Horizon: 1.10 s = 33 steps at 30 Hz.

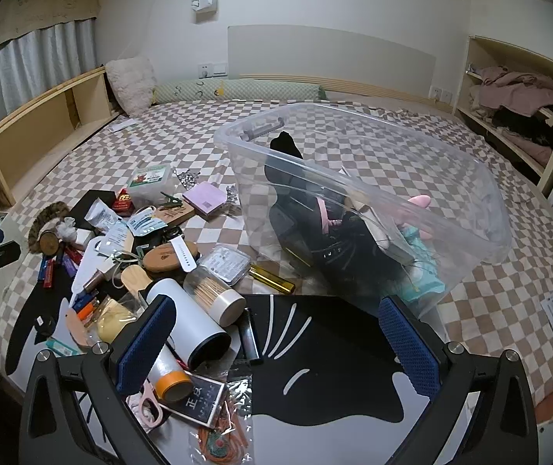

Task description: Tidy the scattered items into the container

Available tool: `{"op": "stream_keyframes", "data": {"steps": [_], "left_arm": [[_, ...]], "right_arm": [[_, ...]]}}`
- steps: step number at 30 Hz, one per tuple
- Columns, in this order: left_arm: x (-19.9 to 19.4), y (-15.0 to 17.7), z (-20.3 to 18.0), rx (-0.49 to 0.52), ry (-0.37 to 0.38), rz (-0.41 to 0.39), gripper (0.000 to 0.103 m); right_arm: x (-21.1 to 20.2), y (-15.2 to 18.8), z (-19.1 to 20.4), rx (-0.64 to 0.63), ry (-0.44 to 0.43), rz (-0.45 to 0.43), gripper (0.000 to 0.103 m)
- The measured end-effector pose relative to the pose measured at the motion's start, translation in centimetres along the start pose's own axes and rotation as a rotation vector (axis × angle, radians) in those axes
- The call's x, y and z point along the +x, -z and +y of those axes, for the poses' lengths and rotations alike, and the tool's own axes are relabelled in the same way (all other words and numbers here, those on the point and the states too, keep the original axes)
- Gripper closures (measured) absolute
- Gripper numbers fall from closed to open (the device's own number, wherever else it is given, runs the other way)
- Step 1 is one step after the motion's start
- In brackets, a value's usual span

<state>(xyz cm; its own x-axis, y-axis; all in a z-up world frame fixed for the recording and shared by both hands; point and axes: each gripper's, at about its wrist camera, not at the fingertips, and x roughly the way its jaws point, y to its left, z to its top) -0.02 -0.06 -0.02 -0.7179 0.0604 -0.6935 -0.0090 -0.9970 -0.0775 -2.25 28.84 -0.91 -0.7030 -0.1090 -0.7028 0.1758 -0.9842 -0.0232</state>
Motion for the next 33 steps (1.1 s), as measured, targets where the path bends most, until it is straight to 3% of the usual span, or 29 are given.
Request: {"op": "stream_keyframes", "data": {"steps": [33], "left_arm": [[0.1, 0.22, -0.1, 0.019, -0.002, -0.002, 0.0]], "right_arm": [[0.41, 0.28, -0.49, 0.028, -0.022, 0.038, 0.0]]}}
